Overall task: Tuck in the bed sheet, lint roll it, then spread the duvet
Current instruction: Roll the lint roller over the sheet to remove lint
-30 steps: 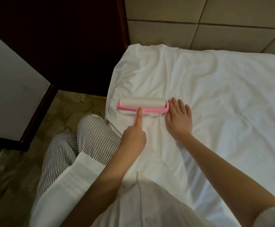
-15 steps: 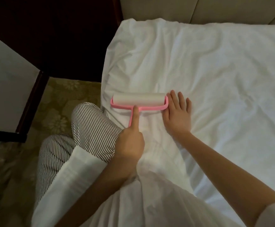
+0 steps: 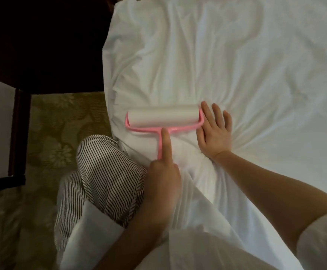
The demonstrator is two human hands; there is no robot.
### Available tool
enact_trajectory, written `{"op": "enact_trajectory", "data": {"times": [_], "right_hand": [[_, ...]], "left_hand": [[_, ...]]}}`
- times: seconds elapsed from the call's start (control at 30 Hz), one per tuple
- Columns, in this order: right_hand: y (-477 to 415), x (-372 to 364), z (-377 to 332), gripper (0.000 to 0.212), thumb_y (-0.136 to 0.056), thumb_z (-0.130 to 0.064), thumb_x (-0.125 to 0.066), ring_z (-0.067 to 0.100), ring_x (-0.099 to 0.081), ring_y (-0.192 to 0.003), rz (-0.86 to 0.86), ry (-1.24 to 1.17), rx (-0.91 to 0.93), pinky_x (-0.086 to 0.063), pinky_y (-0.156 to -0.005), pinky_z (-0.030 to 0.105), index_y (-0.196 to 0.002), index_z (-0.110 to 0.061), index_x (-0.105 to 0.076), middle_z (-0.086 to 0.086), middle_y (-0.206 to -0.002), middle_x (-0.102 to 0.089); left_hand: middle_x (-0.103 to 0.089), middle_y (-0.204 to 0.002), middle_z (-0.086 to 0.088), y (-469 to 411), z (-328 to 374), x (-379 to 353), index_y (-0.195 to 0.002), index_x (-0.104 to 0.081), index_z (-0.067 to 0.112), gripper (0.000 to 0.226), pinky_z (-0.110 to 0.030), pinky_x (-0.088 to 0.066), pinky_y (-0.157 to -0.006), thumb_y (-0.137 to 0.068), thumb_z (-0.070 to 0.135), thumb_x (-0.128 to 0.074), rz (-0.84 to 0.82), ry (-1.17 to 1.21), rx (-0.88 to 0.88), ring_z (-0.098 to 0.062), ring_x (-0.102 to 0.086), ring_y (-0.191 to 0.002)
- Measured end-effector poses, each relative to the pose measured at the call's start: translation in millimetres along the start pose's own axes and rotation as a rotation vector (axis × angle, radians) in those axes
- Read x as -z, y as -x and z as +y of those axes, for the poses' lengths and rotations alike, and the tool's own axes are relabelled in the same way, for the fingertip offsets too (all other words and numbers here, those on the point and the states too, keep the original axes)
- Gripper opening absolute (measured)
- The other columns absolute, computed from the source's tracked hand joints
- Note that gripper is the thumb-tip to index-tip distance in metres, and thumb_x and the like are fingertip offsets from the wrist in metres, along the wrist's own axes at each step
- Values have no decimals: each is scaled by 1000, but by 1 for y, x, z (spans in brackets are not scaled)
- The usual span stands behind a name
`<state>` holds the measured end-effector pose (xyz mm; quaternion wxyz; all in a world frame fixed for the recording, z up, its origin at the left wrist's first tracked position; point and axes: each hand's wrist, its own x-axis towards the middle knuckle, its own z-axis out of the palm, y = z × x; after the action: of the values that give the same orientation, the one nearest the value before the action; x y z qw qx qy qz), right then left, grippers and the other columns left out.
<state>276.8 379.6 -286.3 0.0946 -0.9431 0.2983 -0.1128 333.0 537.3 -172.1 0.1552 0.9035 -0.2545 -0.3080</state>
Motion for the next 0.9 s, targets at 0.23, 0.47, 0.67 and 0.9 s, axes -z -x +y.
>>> {"op": "enact_trajectory", "data": {"times": [0.23,0.47,0.67,0.9], "right_hand": [[-1,-5,3,55,-87,-26,-31,29,-24,-133,-43,36,-2,-3,-109,36,-141,-14,-32,10,-145,-43],[-1,-2,4,53,-89,-27,-29,27,-24,-134,-41,41,-19,-5,-110,37,-141,-17,-30,10,-144,-43],[0,-3,4,55,-90,-26,-28,27,-21,-134,-39,-4,6,-1,-110,33,-143,-12,-34,11,-147,-39],[2,17,-6,58,-90,-30,-21,32,-30,-138,-23,-33,-35,-8,-110,39,-142,-12,-40,6,-149,-36]], "left_hand": [[-46,-67,-4,-47,12,27,-144,23,34,79,-30,-37,-57,-96,14,-36,25,-80,-29,-19,-47,-60],[-53,-72,-9,-73,13,22,-136,28,34,77,-27,-36,-54,-96,11,-34,96,-159,-97,-18,-48,-57],[-40,-59,-3,-48,12,6,-146,15,33,81,-29,-33,-54,-90,0,-35,149,-62,-15,-12,-32,-47],[-46,-73,0,95,-36,-38,-117,46,45,89,-31,-46,-66,-95,20,-36,-11,-103,150,-19,-53,-68]]}}
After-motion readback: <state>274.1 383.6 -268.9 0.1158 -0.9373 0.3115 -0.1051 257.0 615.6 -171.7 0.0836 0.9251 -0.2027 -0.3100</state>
